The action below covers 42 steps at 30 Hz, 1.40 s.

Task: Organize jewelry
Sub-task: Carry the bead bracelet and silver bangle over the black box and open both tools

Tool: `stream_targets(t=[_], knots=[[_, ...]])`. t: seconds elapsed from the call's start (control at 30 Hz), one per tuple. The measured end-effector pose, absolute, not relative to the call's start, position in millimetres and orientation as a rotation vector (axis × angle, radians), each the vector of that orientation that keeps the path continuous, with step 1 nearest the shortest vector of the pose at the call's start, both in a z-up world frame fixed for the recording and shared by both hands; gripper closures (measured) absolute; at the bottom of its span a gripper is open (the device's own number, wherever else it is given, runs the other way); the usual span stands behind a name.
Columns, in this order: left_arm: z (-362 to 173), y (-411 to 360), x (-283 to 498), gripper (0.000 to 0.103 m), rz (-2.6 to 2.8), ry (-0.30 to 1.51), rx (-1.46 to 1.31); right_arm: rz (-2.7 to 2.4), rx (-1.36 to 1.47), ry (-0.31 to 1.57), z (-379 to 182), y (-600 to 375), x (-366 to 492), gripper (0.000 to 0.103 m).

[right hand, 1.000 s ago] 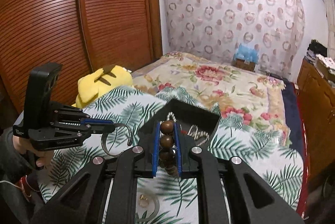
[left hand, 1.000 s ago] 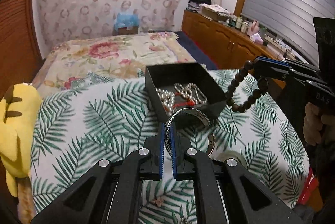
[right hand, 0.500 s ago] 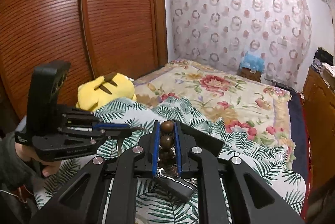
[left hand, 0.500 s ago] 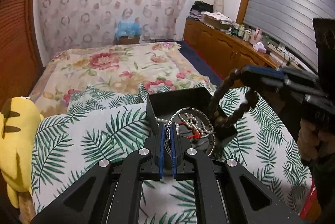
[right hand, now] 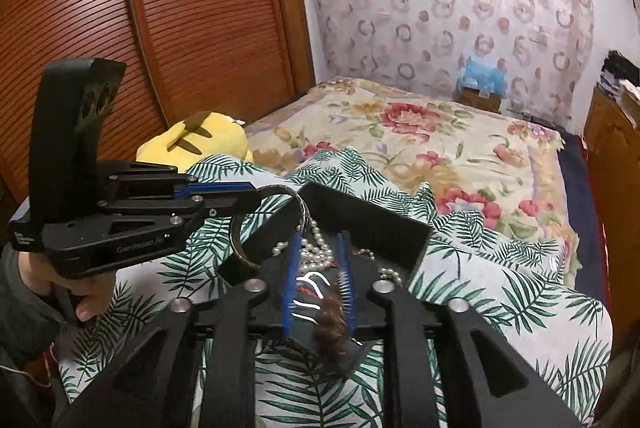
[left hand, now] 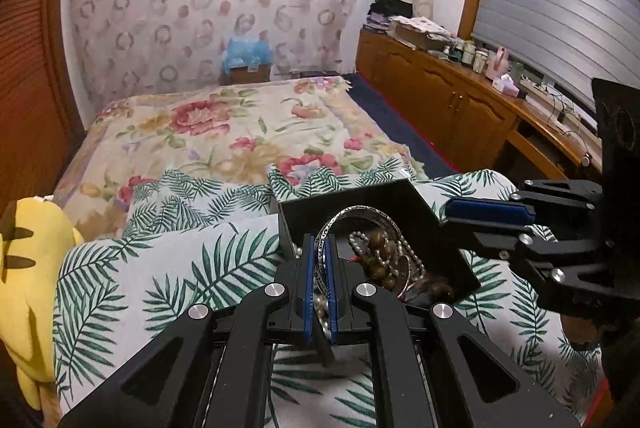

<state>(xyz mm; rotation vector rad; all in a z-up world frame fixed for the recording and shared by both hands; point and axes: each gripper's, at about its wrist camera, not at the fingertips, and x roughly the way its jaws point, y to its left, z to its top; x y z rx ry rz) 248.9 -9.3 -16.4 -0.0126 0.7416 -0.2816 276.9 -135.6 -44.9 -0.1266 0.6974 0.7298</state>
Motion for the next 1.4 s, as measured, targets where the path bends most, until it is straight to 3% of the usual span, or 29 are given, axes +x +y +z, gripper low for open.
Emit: stream_targets(t=[0.87, 1.4], knots=[[-28, -29, 271, 0.098, -0.293, 0.778, 0.011, 0.608, -0.093, 0.717, -66, -167, 247, 0.075], [-16, -13, 196, 0.098, -0.295, 0.736, 0.005, 0.591, -0.076, 0.722, -74, -182, 197, 0.075]])
